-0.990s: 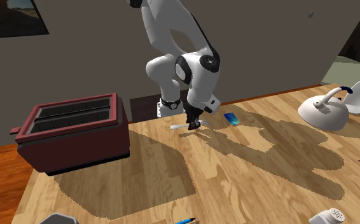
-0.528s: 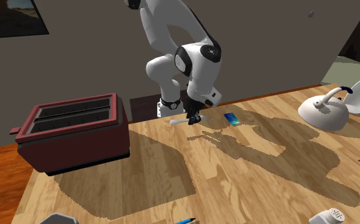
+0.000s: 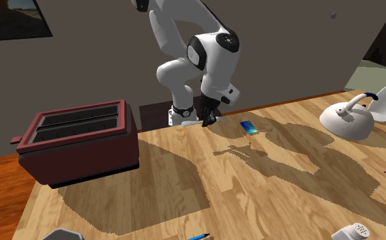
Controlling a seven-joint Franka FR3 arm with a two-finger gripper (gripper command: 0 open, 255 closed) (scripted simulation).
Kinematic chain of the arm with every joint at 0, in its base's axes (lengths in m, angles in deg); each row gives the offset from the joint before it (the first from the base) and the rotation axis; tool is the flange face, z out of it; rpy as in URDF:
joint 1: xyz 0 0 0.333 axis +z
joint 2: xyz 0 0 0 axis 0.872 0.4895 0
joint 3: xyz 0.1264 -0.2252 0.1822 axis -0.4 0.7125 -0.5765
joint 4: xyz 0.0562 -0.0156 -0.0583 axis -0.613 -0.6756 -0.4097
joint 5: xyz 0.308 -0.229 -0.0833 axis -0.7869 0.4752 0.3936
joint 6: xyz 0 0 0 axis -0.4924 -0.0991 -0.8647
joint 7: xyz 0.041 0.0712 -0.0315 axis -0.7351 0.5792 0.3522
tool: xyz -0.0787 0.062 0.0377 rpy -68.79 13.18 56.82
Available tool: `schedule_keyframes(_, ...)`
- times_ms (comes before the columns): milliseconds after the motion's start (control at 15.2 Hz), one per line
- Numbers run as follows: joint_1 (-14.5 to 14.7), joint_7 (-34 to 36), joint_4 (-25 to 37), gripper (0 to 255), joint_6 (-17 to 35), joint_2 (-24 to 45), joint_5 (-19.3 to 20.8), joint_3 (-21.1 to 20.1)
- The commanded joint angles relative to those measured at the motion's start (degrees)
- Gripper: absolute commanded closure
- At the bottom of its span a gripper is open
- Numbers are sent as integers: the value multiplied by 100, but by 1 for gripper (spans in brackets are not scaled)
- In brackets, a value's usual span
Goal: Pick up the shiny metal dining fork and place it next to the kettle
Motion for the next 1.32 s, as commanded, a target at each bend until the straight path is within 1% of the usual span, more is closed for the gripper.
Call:
schedule_keyframes(0, 9, 0, 110, 255, -197, -85, -27, -32)
schedule_keyframes(594, 33, -30, 668, 255, -992, -322, -118, -138)
schedule_keyframes(1254, 62, -65, 1382, 255, -1795, -413, -205, -238)
